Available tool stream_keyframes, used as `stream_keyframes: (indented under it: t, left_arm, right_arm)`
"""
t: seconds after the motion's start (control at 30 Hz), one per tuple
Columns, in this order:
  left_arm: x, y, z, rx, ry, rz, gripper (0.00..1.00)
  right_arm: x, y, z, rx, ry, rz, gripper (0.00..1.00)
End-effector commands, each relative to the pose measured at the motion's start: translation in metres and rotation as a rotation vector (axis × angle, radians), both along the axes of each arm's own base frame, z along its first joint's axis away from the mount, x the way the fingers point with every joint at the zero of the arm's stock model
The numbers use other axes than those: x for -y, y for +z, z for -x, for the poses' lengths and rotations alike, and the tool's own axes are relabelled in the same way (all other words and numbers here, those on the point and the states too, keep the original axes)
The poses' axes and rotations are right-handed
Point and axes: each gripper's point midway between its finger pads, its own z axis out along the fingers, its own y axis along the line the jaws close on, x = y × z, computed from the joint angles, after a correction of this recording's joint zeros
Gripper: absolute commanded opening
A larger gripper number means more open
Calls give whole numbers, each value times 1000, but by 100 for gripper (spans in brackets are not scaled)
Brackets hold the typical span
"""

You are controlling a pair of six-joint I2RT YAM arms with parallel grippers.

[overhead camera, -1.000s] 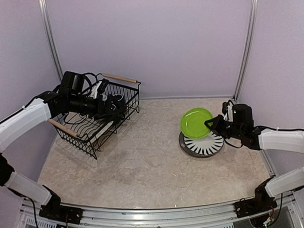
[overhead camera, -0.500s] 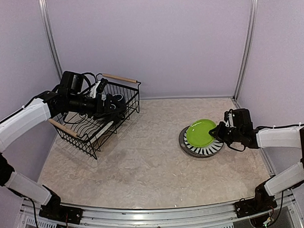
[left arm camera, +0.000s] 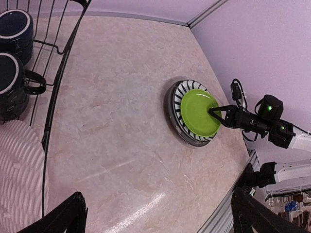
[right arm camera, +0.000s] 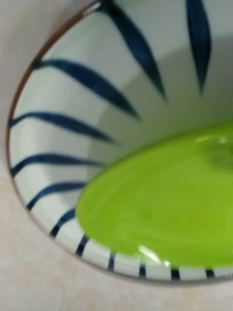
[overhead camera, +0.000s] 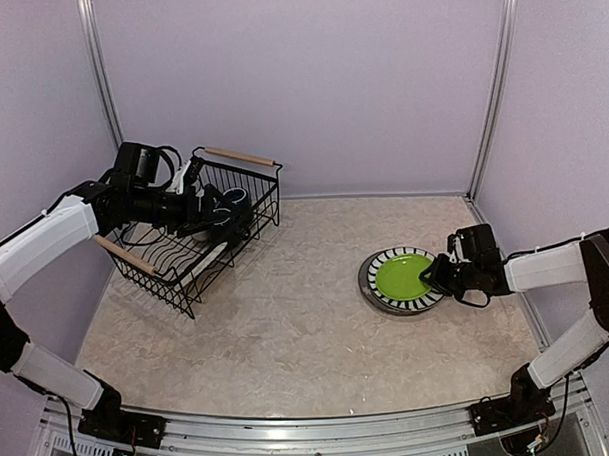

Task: Unload the mixed dishes from the dish rack
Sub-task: Place the plate at the center of the board, then adjust the plate in the dish rack.

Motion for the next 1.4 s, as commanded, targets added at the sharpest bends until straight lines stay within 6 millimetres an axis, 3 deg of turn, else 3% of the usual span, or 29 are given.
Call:
stream_keyframes:
  t: [0.0, 0.27, 0.63, 1.03, 1.37]
  left_arm:
    - [-28, -5, -14, 29, 121, -118, 99]
    - [-77, -28, -37, -49, 285, -307, 97]
    - [-101, -68, -63, -248, 327, -245, 80]
    - [-106, -124, -77, -398, 328, -315, 79]
    - [-105, -143, -77, -448, 310, -342, 65]
  right_arm:
    - [14, -4, -2, -18, -13, 92, 30]
    - [24, 10, 2, -3, -16, 168, 56]
    - [22, 29, 5, 38, -4, 254, 87]
    - [14, 38, 7, 66, 17, 286, 91]
    - [17, 45, 13, 89, 9, 282, 92]
